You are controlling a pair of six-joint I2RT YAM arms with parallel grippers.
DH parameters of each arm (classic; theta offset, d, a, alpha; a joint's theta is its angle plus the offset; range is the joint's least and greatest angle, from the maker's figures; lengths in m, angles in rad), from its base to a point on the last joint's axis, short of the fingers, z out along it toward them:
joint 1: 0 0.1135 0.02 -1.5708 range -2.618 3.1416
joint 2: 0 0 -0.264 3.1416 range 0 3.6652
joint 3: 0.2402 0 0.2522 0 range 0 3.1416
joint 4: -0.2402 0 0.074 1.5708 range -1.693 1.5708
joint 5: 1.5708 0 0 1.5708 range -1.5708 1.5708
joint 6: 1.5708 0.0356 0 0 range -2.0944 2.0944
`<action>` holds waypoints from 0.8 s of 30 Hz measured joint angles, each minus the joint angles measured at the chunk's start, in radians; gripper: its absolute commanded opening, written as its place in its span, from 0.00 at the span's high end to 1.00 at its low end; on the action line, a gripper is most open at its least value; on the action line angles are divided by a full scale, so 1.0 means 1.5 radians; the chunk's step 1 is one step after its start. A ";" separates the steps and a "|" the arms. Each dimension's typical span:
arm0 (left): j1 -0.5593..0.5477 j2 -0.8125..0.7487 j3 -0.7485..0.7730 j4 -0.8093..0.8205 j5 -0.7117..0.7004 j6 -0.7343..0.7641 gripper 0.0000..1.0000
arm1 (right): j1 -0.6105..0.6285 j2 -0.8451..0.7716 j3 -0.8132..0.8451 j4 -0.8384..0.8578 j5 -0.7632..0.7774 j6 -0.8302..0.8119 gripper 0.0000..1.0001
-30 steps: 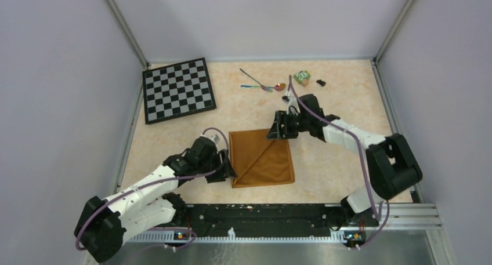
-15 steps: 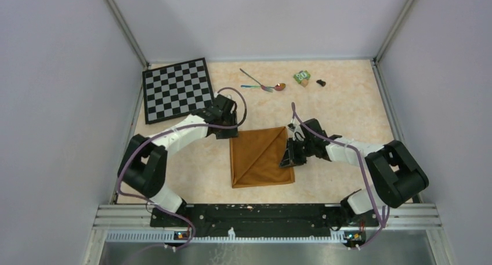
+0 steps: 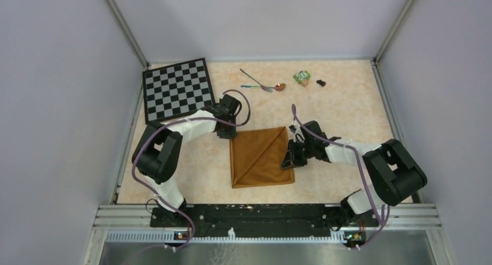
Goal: Fold the napkin into a case and place the utensils inside
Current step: Move the upper triangle-folded napkin to the center of the board.
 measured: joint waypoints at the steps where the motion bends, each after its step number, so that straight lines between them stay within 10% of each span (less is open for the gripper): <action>1: 0.001 0.004 0.000 0.003 0.000 -0.002 0.75 | -0.001 0.001 0.000 0.002 0.001 0.001 1.00; 8: 0.003 0.005 -0.028 0.040 0.000 -0.012 0.83 | -0.014 0.010 0.007 0.000 0.004 0.003 1.00; 24: 0.005 -0.055 -0.038 0.031 0.008 -0.031 0.60 | -0.018 0.020 0.032 -0.009 0.024 -0.026 1.00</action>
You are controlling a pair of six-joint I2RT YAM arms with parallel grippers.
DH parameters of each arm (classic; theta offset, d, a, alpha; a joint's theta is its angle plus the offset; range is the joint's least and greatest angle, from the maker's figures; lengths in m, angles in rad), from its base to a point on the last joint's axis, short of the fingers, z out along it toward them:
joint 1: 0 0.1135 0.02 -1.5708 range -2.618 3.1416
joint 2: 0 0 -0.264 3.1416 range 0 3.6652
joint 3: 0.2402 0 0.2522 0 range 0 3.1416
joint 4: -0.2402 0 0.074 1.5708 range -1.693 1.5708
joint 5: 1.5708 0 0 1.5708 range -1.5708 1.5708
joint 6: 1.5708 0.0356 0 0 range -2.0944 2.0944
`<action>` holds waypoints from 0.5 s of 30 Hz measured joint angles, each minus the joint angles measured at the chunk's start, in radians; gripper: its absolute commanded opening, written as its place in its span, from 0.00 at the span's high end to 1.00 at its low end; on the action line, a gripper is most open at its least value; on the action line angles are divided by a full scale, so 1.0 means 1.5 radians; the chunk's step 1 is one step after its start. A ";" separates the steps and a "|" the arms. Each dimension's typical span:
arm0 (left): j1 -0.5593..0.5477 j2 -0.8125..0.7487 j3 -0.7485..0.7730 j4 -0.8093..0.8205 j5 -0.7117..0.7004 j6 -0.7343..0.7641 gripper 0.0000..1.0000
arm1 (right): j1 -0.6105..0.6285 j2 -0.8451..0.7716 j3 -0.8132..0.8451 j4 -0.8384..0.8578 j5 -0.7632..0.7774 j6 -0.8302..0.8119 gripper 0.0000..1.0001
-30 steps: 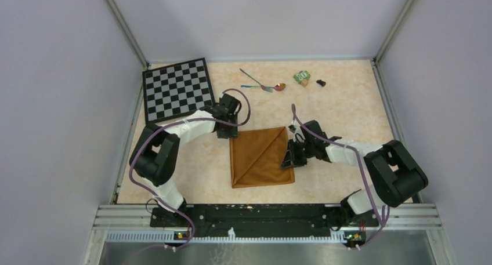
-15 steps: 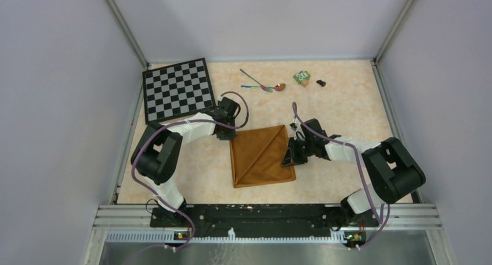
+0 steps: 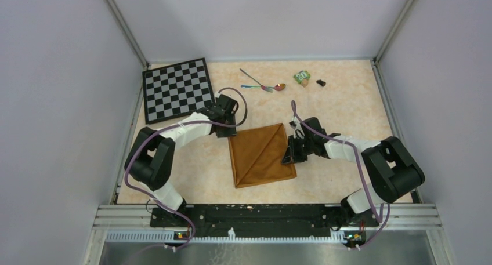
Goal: Fold the napkin into a case and place the utensils inside
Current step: Move the upper triangle-folded napkin to the center of the board.
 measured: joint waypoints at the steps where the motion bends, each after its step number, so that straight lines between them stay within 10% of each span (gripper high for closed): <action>1: 0.000 0.003 0.006 -0.001 0.000 0.000 0.60 | 0.000 0.000 0.000 0.000 0.000 0.000 1.00; 15: 0.000 0.064 0.022 -0.003 -0.013 -0.004 0.78 | 0.000 0.032 0.055 -0.028 0.050 -0.008 1.00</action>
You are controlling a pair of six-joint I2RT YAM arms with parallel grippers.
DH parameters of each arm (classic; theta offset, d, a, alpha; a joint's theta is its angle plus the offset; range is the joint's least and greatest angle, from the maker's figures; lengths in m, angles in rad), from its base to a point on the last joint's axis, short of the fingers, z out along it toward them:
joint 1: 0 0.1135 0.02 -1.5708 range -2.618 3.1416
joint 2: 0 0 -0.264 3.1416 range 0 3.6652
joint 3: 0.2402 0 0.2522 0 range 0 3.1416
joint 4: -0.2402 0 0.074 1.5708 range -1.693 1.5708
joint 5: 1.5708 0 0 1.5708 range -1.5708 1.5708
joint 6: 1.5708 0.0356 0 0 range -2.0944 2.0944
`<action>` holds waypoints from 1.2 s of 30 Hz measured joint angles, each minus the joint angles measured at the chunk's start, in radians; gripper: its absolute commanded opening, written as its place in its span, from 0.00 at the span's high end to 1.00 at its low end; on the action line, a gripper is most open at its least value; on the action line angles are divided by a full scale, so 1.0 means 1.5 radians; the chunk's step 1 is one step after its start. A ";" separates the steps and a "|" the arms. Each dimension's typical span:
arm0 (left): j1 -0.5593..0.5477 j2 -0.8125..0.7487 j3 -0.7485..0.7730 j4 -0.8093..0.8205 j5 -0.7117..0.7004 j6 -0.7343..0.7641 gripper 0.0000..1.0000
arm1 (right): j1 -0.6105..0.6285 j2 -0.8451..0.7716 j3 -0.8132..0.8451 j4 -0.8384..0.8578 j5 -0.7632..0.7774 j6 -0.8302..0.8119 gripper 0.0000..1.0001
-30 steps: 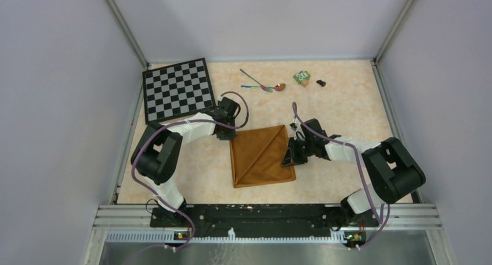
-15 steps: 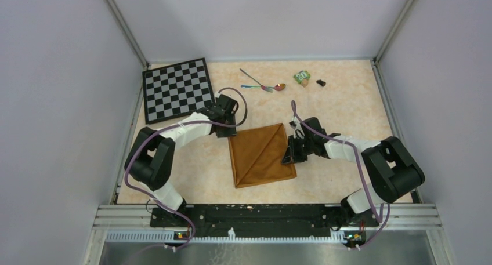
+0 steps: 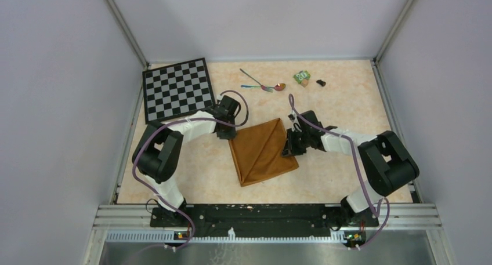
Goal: Fold the napkin into a case and place the utensils inside
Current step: Move the upper triangle-folded napkin to the center of the board, then pick up the upper triangle-folded napkin from the center of the board.
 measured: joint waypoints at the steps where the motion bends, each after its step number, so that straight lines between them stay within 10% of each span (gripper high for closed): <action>1: 0.000 0.000 0.000 0.000 -0.002 0.000 0.81 | 0.000 0.005 0.010 -0.005 0.013 -0.004 1.00; 10: 0.000 0.000 -0.003 0.003 -0.012 -0.003 0.91 | 0.000 0.054 0.110 -0.047 0.147 -0.067 1.00; 16: 0.001 -0.026 -0.012 0.000 0.019 -0.014 0.67 | 0.030 0.027 0.138 -0.112 0.230 -0.127 0.55; 21: 0.010 -0.139 -0.040 -0.013 0.042 -0.018 0.54 | 0.170 -0.081 0.139 -0.144 0.270 -0.174 0.42; 28: 0.122 -0.322 -0.105 -0.016 0.129 -0.016 0.47 | 0.374 -0.077 0.184 -0.144 0.259 -0.212 0.52; 36: 0.245 -0.421 -0.182 -0.022 0.243 -0.003 0.46 | 0.418 0.071 0.286 -0.190 0.276 -0.212 0.56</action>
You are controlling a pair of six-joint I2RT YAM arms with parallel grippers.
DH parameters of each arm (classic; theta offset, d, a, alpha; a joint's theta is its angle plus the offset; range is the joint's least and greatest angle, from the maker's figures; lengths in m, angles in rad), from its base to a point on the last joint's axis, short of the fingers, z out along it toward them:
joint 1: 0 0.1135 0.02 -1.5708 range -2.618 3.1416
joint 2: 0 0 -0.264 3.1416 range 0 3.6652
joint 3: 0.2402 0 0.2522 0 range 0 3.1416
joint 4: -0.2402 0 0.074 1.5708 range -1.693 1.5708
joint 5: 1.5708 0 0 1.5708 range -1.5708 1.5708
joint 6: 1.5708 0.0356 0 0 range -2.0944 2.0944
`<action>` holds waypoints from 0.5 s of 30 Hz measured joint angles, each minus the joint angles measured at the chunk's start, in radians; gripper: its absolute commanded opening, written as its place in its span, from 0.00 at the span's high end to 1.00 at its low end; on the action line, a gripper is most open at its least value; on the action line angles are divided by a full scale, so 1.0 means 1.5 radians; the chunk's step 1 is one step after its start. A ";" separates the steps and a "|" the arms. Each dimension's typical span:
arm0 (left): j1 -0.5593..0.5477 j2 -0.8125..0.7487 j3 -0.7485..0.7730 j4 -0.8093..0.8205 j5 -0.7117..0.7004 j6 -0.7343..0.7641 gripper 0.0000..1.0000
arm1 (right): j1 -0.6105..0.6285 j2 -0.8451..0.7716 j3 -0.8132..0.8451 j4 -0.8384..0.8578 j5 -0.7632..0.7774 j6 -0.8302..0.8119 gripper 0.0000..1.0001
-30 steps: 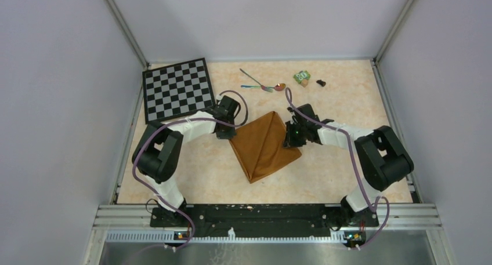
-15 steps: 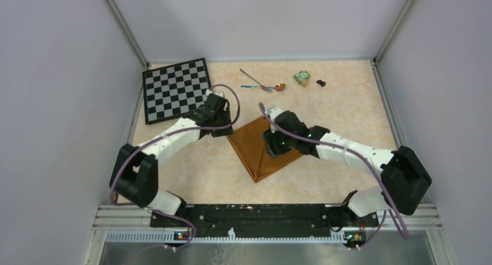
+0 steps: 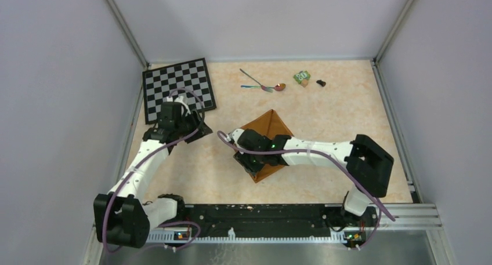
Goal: Fold the napkin into a case and place the utensils inside
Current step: Pick up the upper triangle-folded napkin from the center of the board.
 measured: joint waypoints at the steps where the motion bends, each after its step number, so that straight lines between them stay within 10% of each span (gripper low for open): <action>1: 0.009 -0.006 -0.005 -0.001 0.009 0.003 0.46 | 0.001 0.008 0.003 -0.005 0.004 0.001 0.56; 15: 0.076 -0.022 -0.035 0.001 0.093 0.035 0.46 | 0.033 0.071 0.022 -0.058 0.045 0.030 0.56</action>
